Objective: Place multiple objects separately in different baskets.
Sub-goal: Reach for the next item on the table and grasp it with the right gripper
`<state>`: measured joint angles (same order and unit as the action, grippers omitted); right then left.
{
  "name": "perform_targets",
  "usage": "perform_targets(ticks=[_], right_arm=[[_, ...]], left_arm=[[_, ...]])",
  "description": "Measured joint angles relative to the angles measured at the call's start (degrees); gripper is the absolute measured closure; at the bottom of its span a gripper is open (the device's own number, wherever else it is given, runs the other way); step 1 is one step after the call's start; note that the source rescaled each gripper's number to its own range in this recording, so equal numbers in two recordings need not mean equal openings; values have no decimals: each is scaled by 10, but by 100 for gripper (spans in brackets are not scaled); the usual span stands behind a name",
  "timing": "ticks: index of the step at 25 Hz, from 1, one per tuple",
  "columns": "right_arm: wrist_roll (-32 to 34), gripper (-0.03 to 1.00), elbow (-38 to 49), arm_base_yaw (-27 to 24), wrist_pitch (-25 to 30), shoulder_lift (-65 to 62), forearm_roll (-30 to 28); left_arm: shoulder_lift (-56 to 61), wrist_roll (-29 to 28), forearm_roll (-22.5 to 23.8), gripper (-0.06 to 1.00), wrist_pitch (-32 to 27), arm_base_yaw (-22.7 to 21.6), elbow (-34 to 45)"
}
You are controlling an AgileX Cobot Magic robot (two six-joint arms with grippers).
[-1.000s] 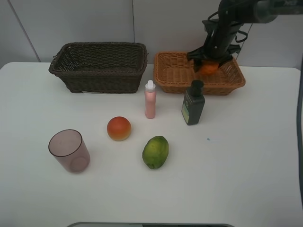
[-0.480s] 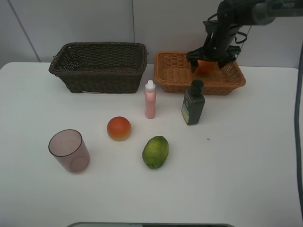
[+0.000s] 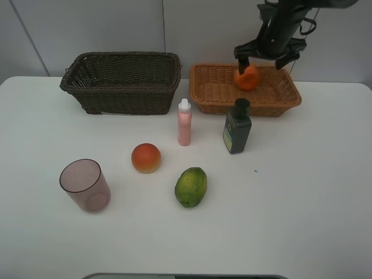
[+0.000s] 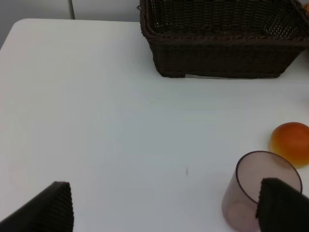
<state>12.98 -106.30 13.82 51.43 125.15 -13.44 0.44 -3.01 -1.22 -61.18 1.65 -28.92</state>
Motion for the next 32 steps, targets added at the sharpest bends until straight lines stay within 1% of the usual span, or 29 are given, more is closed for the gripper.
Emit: perform_targets(ticks=[6,9,12,16,22,28,32], right_arm=[[-18,-3,2,34,91,-52,4],[-19,-3,19,54,126,-85,11],[-19,-3,49,68,149,-122,25],[-17,-3,115,88,150,-178,30],[11,-3,205,121,124,-243,31],[38,-3,230,158,120,-255,31],[63,-3,230,165,110,-247,37]], left_arm=[[0,0,0,-4,0,0,0],[0,0,0,-4,0,0,0],[0,0,0,-4,0,0,0],[0,0,0,-4,0,0,0],[0,0,0,-4,0,0,0],[0,0,0,-4,0,0,0],[0,0,0,-4,0,0,0]])
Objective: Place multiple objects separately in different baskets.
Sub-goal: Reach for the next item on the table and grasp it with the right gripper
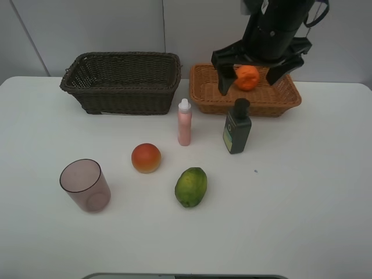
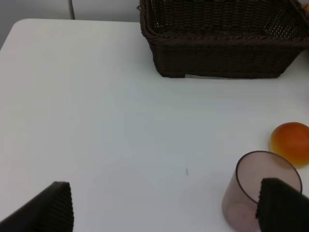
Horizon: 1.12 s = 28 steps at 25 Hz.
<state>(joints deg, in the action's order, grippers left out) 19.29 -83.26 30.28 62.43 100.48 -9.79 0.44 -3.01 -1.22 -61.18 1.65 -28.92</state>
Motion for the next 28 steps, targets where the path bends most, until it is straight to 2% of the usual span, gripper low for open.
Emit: perform_targets(ticks=[15,28], right_arm=[[8,-3,0,-27,-33,69,-3],[8,-3,0,-27,-60,142,10]], left_arm=[[0,0,0,-4,0,0,0],[0,0,0,-4,0,0,0]])
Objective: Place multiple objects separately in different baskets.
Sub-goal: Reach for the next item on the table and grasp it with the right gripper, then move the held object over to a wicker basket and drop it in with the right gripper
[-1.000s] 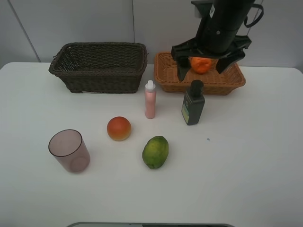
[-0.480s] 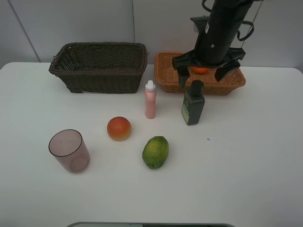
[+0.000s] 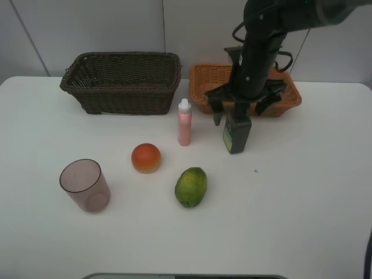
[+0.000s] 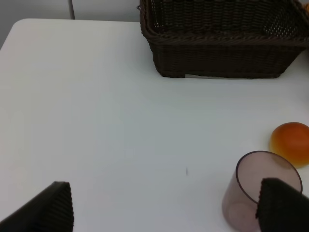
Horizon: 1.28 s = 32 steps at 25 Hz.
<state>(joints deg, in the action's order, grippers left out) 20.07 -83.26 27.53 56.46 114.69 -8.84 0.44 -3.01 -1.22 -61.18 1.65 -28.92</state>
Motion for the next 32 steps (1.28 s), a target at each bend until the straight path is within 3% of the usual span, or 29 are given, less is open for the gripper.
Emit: perform_targets(ticks=[7,9,11,14,32], right_arm=[[-1,-2,0,0,0,20,-1],[-9,7,0,0,0,21,-1],[-12,29,0,0,1,21,-1],[-13,85,0,0,12,21,0],[-13,85,0,0,16,19,0]], left_arm=[[0,0,0,-4,0,0,0],[0,0,0,-4,0,0,0],[0,0,0,-4,0,0,0],[0,0,0,-4,0,0,0],[0,0,0,-4,0,0,0]])
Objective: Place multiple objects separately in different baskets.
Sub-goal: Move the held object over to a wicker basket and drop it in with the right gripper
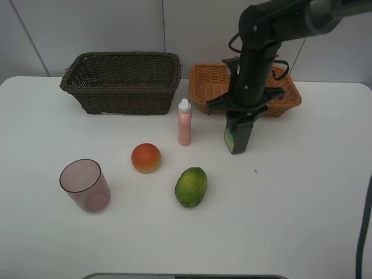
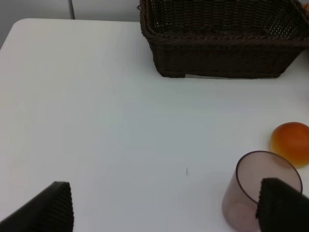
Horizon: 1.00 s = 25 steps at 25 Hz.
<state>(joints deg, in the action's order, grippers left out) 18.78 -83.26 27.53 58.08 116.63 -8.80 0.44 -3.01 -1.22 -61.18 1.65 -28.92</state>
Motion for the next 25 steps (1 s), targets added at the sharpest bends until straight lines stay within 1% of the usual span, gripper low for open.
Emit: perform_targets(ticks=[5,7,10,12,14,19,25], right_arm=[[-1,85,-7,0,18,-44,3],[-2,86,-26,3,39,-64,1],[-21,86,-70,18,77,-76,1],[-34,86,-116,32,104,-74,2],[-40,86,-156,48,117,-67,4],[-49,86,-287,81,122,-18,4],[-75,86,-455,115,122,83,13]], left_arm=[[0,0,0,-4,0,0,0],[0,0,0,-4,0,0,0],[0,0,0,-4,0,0,0],[0,0,0,-4,0,0,0],[0,0,0,-4,0,0,0],[0,0,0,-4,0,0,0],[0,0,0,-4,0,0,0]])
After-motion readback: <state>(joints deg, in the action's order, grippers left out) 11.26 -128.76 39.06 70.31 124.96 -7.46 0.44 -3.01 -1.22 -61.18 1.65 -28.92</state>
